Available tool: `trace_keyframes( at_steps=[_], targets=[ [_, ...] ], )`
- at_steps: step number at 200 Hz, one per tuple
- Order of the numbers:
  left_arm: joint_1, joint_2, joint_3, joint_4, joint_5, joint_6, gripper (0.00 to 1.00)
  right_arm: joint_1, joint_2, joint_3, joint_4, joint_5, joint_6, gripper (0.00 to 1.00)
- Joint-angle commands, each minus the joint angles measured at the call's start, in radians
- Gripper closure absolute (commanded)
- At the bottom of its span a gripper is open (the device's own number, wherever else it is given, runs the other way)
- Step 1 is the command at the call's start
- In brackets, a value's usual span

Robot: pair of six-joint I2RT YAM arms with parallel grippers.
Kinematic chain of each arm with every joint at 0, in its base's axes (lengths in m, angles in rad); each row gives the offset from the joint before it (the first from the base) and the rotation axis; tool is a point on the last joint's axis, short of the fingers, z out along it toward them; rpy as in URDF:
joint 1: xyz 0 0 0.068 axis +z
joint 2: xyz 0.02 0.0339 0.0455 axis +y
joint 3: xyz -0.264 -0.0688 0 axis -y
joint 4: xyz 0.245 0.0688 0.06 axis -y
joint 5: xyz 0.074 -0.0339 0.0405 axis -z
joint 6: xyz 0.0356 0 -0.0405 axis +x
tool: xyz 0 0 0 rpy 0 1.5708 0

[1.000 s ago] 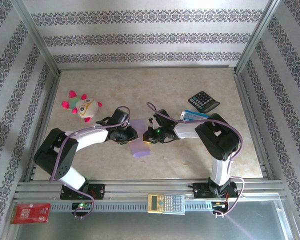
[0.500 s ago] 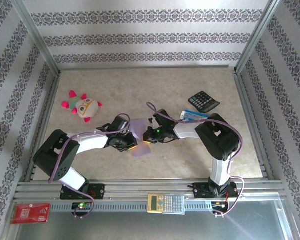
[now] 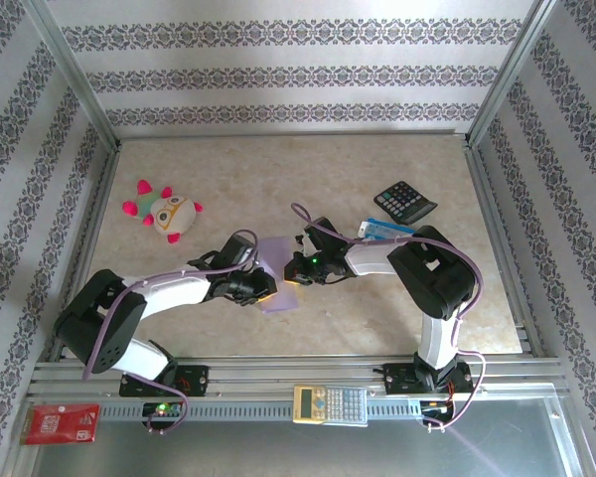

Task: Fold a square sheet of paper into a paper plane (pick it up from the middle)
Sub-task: First fold in half a square sheet of paper at the center of the table.

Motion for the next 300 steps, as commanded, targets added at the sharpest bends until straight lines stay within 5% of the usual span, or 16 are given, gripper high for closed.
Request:
trace_keyframes(
  at_steps=[1,248,300],
  targets=[
    [-0.012,0.018,-0.038,-0.015,-0.007,-0.018,0.79,0.021,0.077,-0.046,-0.167,0.146,-0.012,1.0],
    [0.038,-0.149,-0.053,-0.038,0.02,0.055,0.79,0.021,0.071,-0.055,-0.167,0.151,-0.021,1.0],
    [0.099,-0.036,0.016,-0.002,0.062,0.113,0.84,0.021,0.069,-0.055,-0.167,0.151,-0.021,1.0]
  ],
)
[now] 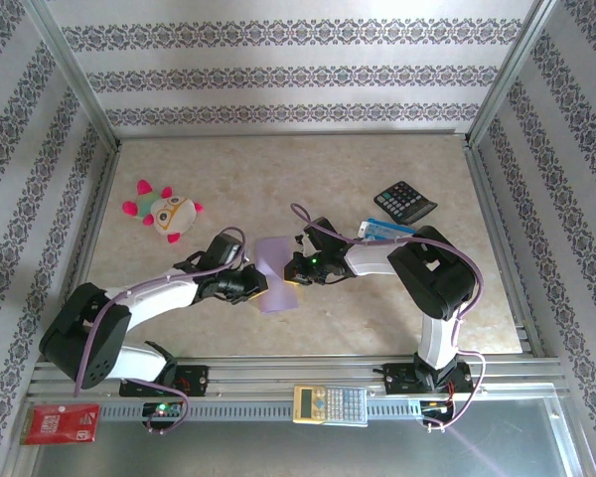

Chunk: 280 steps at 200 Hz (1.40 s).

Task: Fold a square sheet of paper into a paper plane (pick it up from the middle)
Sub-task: First fold in half a square sheet of paper at the center of the table.

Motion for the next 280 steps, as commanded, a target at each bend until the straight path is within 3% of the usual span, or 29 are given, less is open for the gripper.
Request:
trace_keyframes(
  at_steps=[1,56,131,224,280],
  targets=[
    [0.019,0.066,0.05,0.014,0.024,0.063,0.84,0.016,0.072,-0.056,-0.16,0.14,-0.02,1.0],
    [0.039,0.162,-0.014,0.058,0.019,0.075,0.85,0.015,0.068,-0.061,-0.161,0.146,-0.02,1.0],
    [0.086,0.073,0.044,0.088,0.069,0.09,0.8,0.015,0.068,-0.063,-0.16,0.148,-0.02,1.0],
    [0.211,0.358,0.228,0.05,0.129,0.234,0.85,0.016,0.062,-0.059,-0.17,0.154,-0.022,1.0],
    [0.231,0.385,0.256,0.074,0.178,0.225,0.81,0.016,0.058,-0.07,-0.173,0.156,-0.022,1.0]
  ],
)
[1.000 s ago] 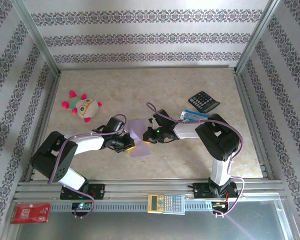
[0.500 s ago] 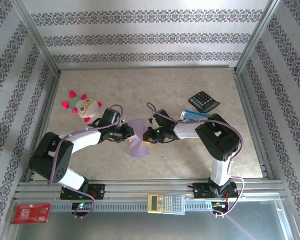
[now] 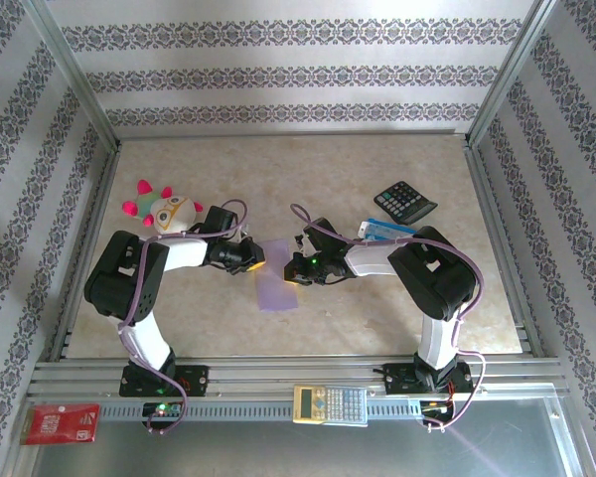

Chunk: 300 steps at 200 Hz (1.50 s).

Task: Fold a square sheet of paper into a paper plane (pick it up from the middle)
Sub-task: First fold in half a square sheet of paper at the center of the table.

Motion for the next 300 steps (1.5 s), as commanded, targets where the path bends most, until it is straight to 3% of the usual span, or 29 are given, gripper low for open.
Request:
trace_keyframes(
  at_steps=[1,36,133,202,272,300],
  targets=[
    [0.01,0.001,0.022,-0.003,0.02,0.014,0.81,0.013,0.063,-0.064,-0.177,0.145,-0.022,1.0],
    [0.012,-0.048,0.052,0.009,0.038,-0.012,0.78,0.014,0.064,-0.06,-0.176,0.146,-0.021,1.0],
    [0.055,0.123,0.103,0.03,0.002,0.013,0.8,0.014,0.061,-0.068,-0.174,0.151,-0.019,1.0],
    [0.076,0.048,0.127,0.032,0.045,-0.007,0.76,0.013,0.058,-0.076,-0.169,0.154,-0.012,1.0],
    [0.077,0.164,0.135,-0.016,-0.01,0.042,0.76,0.013,0.06,-0.08,-0.169,0.156,-0.016,1.0],
    [0.077,0.131,0.133,-0.004,-0.003,0.033,0.73,0.012,0.06,-0.083,-0.171,0.157,-0.016,1.0]
  ],
)
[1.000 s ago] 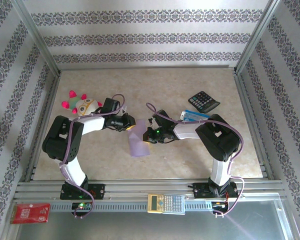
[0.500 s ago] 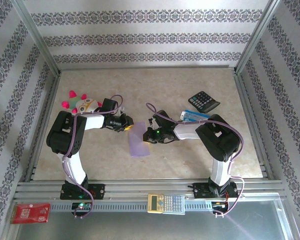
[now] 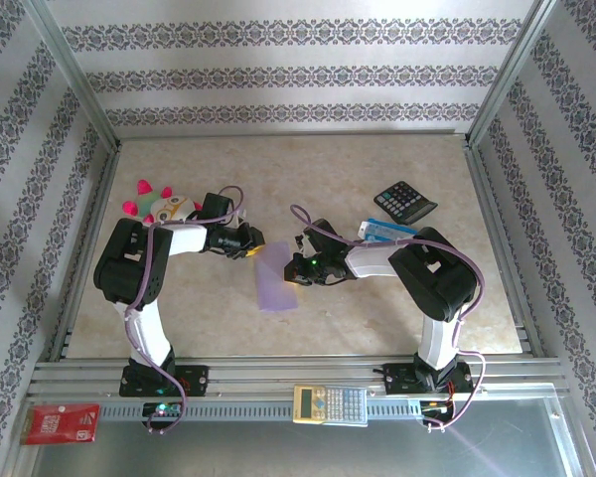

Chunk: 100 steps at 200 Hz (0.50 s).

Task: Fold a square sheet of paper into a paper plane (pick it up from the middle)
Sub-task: First fold in half a square sheet of paper at the center of the table.

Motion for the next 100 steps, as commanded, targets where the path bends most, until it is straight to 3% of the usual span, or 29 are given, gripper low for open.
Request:
trace_keyframes(
  at_steps=[1,56,100],
  targets=[
    [0.009,0.013,0.004,-0.026,-0.048,0.032,0.73,0.008,0.068,-0.069,-0.189,0.139,-0.016,1.0],
    [-0.033,-0.204,-0.078,-0.017,-0.026,-0.051,0.64,0.005,0.063,-0.068,-0.189,0.143,-0.013,1.0],
    [-0.161,-0.34,-0.232,-0.008,-0.047,-0.144,0.7,0.003,0.063,-0.069,-0.189,0.144,-0.014,1.0]
  ],
)
